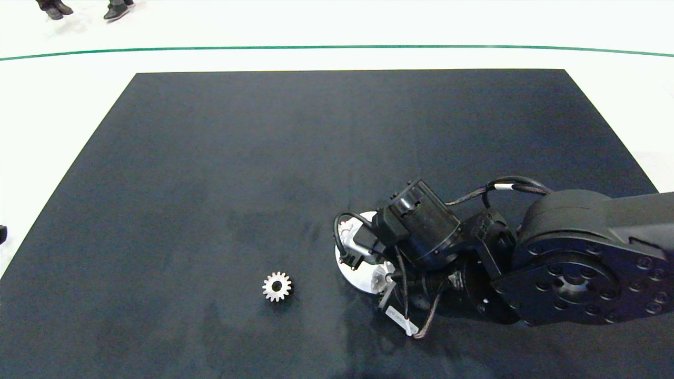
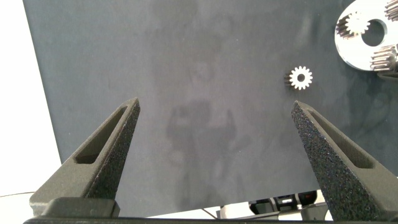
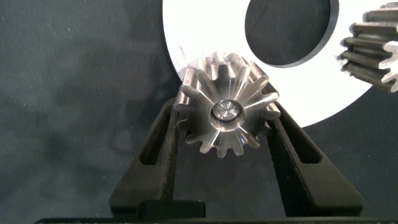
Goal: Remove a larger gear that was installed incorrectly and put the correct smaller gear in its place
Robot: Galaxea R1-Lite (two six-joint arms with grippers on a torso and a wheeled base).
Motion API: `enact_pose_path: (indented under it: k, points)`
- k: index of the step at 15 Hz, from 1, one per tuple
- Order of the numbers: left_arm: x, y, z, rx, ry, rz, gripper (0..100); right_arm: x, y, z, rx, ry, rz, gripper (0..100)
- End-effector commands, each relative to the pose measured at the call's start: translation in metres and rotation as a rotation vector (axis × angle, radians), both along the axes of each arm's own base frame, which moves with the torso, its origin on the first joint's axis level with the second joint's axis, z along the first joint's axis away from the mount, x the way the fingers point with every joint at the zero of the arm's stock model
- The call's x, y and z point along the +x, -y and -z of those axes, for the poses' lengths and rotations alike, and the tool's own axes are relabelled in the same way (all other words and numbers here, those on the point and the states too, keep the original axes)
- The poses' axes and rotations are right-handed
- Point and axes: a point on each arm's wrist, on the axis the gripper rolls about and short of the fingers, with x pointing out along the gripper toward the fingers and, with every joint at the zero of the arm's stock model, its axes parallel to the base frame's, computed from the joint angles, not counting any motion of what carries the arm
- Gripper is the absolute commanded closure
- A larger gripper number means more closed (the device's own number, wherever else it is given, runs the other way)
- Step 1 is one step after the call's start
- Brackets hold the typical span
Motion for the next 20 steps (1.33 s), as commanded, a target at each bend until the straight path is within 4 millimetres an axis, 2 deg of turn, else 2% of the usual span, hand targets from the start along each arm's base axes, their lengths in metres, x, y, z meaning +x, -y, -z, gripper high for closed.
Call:
enact_pose_path:
  k: [1, 8, 13, 18, 20]
  points:
    - [0.0, 0.0, 0.0, 0.002, -0.004, 0.0, 0, -0.004, 0.002, -0.003, 0.002, 0.005, -0.006, 86]
    - [0.0, 0.0, 0.001, 0.003, -0.006, 0.0, 0, -0.006, 0.001, -0.003, 0.024, 0.025, -0.016, 100]
    - [0.0, 0.0, 0.001, 0.003, -0.006, 0.0, 0, -0.012, 0.006, -0.015, 0.063, 0.06, -0.017, 100]
    - [0.0, 0.0, 0.001, 0.003, -0.007, 0.0, 0, -0.026, 0.025, -0.048, 0.157, 0.129, -0.013, 100]
    - [0.001, 0.0, 0.001, 0.003, -0.007, 0.001, 0, -0.033, 0.039, -0.056, 0.181, 0.14, 0.001, 100]
